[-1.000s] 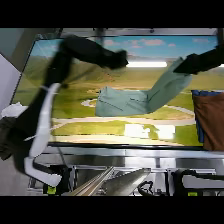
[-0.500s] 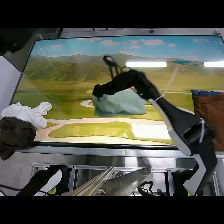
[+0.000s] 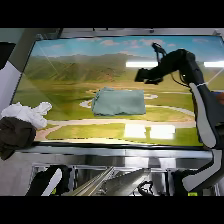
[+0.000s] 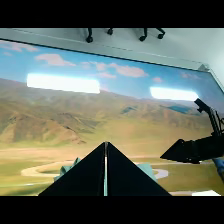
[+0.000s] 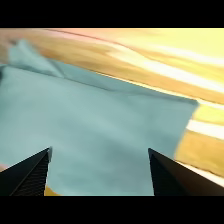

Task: Fold the shirts.

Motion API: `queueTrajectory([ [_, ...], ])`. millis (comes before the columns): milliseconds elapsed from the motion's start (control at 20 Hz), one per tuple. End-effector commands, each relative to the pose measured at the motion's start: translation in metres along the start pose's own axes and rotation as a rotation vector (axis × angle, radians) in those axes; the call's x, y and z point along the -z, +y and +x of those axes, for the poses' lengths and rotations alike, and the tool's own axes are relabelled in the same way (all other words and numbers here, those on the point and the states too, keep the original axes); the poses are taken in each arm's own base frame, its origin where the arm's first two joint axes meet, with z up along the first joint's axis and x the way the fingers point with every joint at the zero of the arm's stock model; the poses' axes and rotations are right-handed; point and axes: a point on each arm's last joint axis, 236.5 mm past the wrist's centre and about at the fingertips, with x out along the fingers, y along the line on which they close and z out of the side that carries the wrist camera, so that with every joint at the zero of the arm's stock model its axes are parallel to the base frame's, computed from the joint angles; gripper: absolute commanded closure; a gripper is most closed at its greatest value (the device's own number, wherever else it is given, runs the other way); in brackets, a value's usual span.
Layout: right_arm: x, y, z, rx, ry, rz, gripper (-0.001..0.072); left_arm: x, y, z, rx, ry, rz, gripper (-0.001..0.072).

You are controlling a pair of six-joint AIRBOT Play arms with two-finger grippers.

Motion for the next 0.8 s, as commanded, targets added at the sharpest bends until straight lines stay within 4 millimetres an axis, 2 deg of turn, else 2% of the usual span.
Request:
queueTrajectory([
  [0, 0.047, -0.063, 0.012, 0.01, 0.167, 0.143, 0.0007, 0.006, -0.011, 0.001, 0.032, 0.019, 0.01, 0.0693],
  [100, 0.068, -0.053, 0.044, -0.098, 0.234, 0.164, 0.0007, 0.01, -0.025, 0.004, 0.072, 0.032, 0.023, 0.0693],
  [200, 0.073, -0.036, 0.067, -0.209, 0.263, 0.176, 0.0007, 0.013, -0.039, 0.005, 0.112, 0.039, 0.035, 0.0693],
  [250, 0.075, -0.035, 0.076, -0.216, 0.269, 0.178, 0.0007, 0.014, -0.045, 0.006, 0.129, 0.037, 0.036, 0.0693],
  [350, 0.078, -0.035, 0.091, -0.21, 0.277, 0.175, 0.0007, 0.015, -0.055, 0.007, 0.157, 0.042, 0.029, 0.0693],
  [550, 0.085, -0.029, 0.103, -0.213, 0.296, 0.146, 0.0009, 0.023, -0.072, 0.009, 0.208, 0.067, 0.039, 0.0693],
  [600, 0.085, -0.026, 0.103, -0.221, 0.296, 0.138, 0.0134, 0.023, -0.076, 0.009, 0.219, 0.068, 0.038, 0.0693],
  [650, 0.084, -0.021, 0.103, -0.241, 0.289, 0.114, 0.0532, 0.022, -0.079, 0.009, 0.227, 0.063, 0.035, 0.0693],
  [700, 0.082, -0.017, 0.102, -0.258, 0.282, 0.114, 0.0681, 0.021, -0.082, 0.009, 0.236, 0.056, 0.029, 0.0693],
  [750, 0.079, -0.015, 0.097, -0.263, 0.282, 0.105, 0.0687, 0.02, -0.086, 0.009, 0.246, 0.05, 0.031, 0.0693],
])
